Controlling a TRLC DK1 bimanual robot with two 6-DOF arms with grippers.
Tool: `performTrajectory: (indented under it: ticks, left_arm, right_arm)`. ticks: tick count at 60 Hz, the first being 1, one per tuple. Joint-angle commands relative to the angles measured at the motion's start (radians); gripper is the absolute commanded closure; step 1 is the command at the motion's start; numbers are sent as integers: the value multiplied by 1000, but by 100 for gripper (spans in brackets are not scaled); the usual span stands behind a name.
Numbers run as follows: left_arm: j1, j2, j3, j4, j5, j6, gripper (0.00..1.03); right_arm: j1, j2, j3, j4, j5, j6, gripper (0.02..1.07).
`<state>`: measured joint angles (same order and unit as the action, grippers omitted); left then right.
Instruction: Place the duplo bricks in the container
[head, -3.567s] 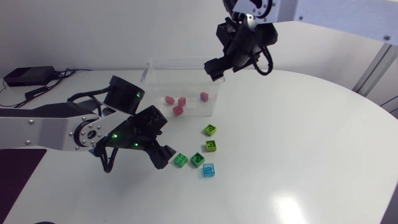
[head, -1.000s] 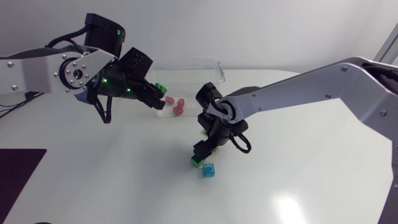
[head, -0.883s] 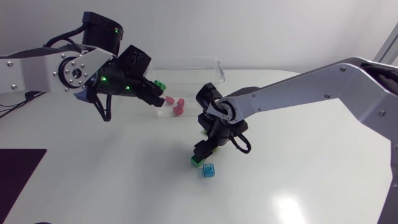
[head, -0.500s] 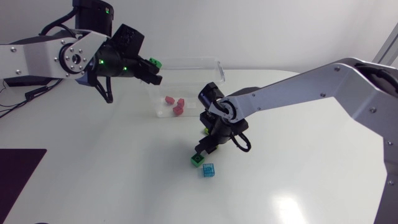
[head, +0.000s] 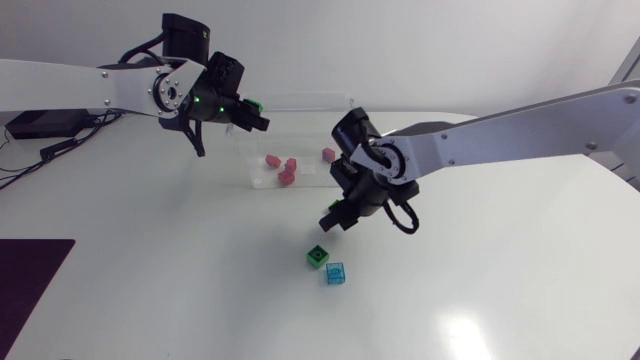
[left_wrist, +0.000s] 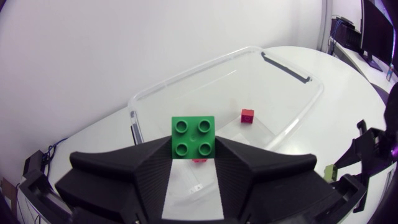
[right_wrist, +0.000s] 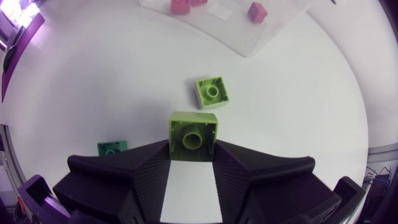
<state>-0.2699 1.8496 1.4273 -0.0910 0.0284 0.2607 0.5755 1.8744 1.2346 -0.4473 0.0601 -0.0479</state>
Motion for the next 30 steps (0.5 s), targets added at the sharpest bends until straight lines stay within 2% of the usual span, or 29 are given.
performTrajectory:
  ticks: [1, 13, 16, 17, 21, 26, 30]
  left_arm:
    - [8, 46, 61, 16, -16, -25, 69]
    - [15, 126, 163, -18, -33, -31, 66]
    - [14, 151, 194, -46, -42, -31, 49]
    - [12, 161, 203, -56, -45, -31, 39]
    - [12, 165, 206, -59, -51, -34, 18]
    - [12, 154, 197, -67, -54, -34, 6]
    - [14, 131, 180, -72, -54, -35, 5]
  right_arm:
    - [-11, -52, -14, 2, 17, 22, 69]
    - [-31, -90, 29, -24, 24, 20, 69]
    - [-39, -98, 51, -33, 24, 17, 69]
    - [-42, -101, 60, -37, 26, 17, 69]
    - [-52, -110, 89, -48, 24, 17, 69]
    - [-60, -115, 124, -50, 30, 17, 69]
    - [-68, -113, 147, -48, 32, 17, 69]
